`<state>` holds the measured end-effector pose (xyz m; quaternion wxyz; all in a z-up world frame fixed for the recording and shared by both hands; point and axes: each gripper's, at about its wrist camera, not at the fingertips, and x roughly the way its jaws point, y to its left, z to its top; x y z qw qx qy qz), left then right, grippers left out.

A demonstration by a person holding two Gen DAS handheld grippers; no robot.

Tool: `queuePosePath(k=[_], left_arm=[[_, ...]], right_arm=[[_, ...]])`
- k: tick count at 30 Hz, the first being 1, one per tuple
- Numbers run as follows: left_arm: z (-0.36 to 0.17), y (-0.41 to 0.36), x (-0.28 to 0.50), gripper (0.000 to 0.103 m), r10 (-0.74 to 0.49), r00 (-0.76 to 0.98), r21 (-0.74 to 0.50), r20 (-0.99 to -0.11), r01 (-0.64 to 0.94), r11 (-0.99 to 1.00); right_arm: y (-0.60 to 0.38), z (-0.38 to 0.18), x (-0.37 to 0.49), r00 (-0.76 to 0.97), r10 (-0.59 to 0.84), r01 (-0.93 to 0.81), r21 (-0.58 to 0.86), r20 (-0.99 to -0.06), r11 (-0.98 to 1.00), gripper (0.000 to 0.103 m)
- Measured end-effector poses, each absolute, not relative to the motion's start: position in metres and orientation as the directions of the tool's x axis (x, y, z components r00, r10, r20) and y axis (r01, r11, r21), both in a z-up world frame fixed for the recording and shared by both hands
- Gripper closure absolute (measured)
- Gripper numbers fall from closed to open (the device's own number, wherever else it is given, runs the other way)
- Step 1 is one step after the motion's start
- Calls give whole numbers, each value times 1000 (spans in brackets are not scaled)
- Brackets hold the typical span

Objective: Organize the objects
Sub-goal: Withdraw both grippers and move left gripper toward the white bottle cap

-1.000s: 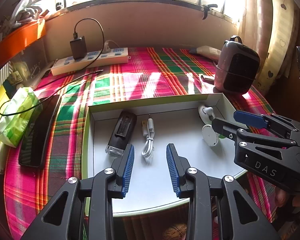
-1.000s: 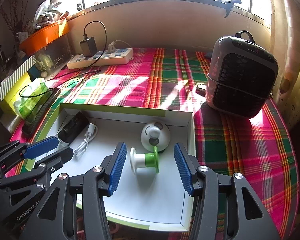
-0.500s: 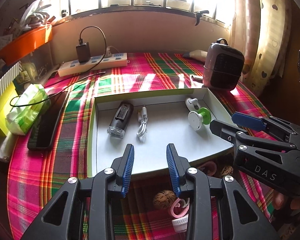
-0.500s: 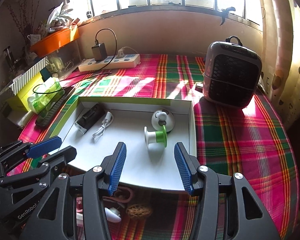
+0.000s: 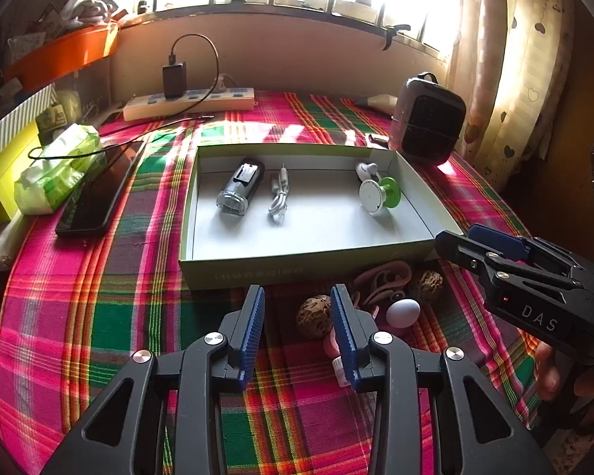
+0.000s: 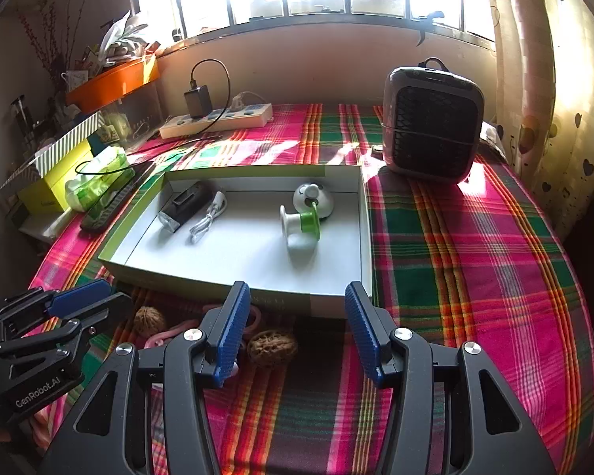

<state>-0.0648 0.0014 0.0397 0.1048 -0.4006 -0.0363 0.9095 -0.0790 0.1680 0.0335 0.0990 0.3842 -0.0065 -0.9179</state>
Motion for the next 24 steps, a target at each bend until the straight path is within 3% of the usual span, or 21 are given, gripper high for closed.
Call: queuePosePath(k=[13,24], left_arm=[[23,11,-41,62,299,-611,-214,-733,-210,-954],[18,27,-38,62,299,-598,-199,-744,-229,-953]], right_arm=[[173,27,-49,-692,-203,191,95,-693,-977,51],[185,22,-37,-692,-196,159,118,-695,-980,48]])
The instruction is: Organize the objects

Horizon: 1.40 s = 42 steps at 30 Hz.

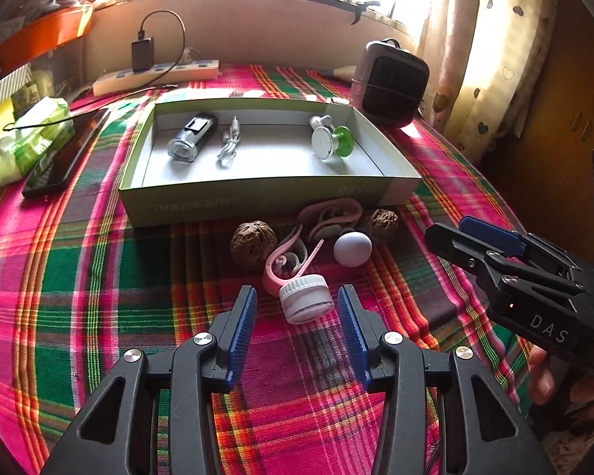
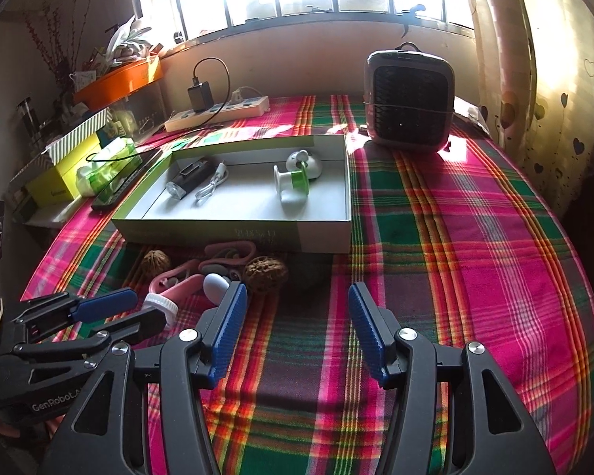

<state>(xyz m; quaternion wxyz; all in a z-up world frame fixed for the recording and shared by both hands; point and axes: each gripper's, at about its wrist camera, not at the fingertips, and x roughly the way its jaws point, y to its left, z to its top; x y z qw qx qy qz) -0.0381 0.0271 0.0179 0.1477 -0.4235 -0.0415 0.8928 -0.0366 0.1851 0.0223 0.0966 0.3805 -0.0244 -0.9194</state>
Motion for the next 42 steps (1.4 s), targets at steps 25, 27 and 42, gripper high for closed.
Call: queuePosePath(k=[25,27,42], left_arm=[[7,3,-45,74,243,-625,-194,-742,-147,-970],[7,-3,-45,74,238,-628,-196,-741,-137,-971],[5,-33,-44,74,231,-639,-222,-734,-95,-970]], right_arm=[[163,7,-36,-646,-208,201,100,-734,-975,48],[160,6,-37,-648,-204,202,92,-734,-975,48],[159,4,-73,-648,-158,131,96,-745,-987,48]])
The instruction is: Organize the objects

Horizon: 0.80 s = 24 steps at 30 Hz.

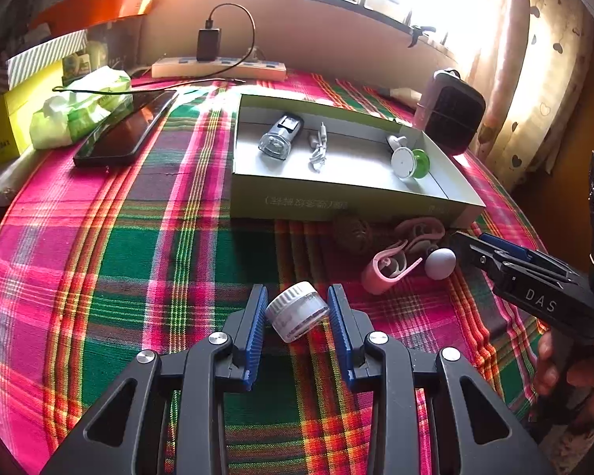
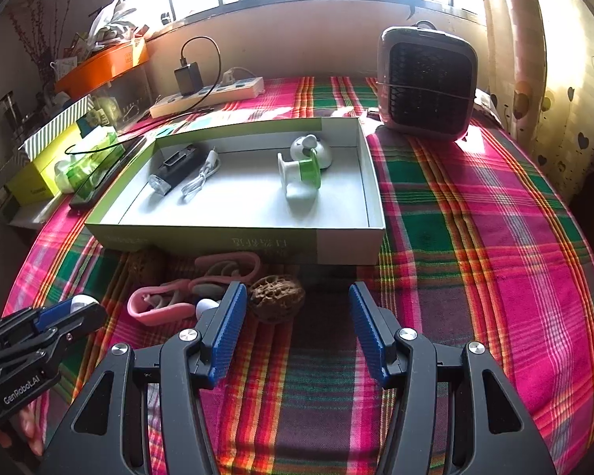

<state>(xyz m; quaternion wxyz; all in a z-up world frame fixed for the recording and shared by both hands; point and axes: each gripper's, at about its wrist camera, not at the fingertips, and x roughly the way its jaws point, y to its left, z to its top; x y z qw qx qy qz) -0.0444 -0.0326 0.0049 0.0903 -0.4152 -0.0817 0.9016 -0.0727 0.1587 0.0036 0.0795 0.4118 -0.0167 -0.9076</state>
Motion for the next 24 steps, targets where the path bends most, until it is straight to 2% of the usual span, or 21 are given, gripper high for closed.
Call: queuePosePath(k=[13,20,24], left_arm=[[5,-33,-47,74,232,-637,-219,-735,-100,-970],[5,-32,-48,74,226,-636,-211,-737,-101,-972],[4,-30,-50,74,216,-636,-195,-741,-104,-975]], right_arm=[[162,-2,-79,-629,-167,142,98,-759,-985,48],[158,-2,-77,-626,-175,182,76,-760,-980,66],[158,-2,-76,-628,-180,187,78,-757,-979,70]])
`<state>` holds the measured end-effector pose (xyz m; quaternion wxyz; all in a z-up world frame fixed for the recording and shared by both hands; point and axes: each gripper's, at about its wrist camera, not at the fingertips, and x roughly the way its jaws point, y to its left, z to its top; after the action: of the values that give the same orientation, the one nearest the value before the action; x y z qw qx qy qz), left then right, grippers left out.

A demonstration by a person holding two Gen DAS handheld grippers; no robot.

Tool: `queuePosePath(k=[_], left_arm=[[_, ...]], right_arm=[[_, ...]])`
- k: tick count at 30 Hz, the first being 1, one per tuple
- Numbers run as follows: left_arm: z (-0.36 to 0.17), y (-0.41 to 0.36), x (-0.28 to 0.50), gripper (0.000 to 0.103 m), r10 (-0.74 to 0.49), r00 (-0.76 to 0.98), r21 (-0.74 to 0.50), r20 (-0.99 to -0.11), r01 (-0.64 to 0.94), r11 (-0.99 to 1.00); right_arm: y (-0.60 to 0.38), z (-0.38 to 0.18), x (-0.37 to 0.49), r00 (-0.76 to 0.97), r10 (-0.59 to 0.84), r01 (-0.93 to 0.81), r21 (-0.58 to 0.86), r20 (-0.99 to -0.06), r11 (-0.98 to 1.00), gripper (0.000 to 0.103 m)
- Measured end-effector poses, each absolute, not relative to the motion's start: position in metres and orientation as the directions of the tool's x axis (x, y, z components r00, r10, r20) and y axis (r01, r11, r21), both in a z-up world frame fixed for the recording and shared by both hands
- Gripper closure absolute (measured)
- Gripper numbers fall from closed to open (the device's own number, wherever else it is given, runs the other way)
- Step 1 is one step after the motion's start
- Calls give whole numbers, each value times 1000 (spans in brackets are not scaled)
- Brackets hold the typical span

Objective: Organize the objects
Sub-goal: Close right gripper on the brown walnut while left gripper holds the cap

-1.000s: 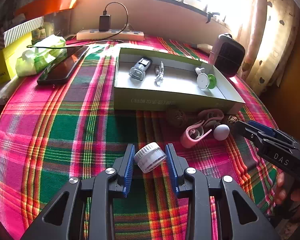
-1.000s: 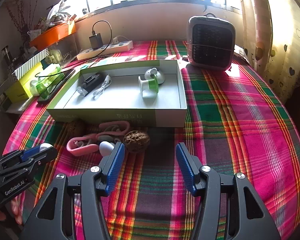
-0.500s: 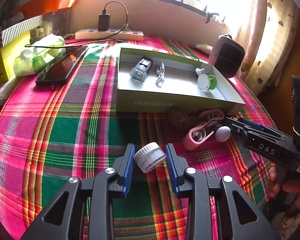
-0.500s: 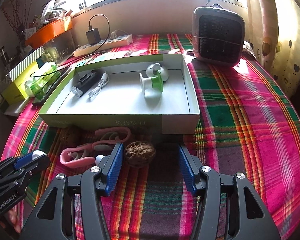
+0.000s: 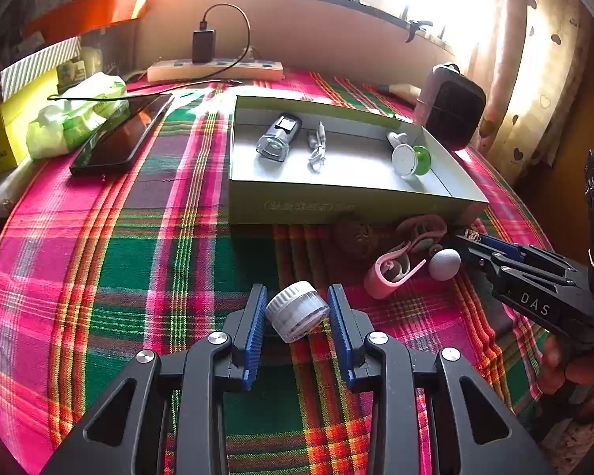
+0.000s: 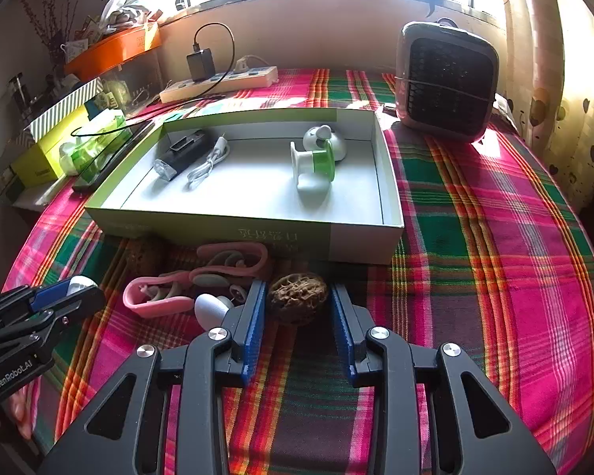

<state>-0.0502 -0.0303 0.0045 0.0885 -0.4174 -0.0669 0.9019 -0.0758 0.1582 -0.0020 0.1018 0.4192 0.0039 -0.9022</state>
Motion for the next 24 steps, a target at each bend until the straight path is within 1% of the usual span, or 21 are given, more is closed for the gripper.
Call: queuePosePath(k=[24], left_arm=[[5,-28,-51,74,210,-636,-187,-743,-104,-977]], right_arm=[[161,-2,-74,-624,-208,196,107,-753,-975,70]])
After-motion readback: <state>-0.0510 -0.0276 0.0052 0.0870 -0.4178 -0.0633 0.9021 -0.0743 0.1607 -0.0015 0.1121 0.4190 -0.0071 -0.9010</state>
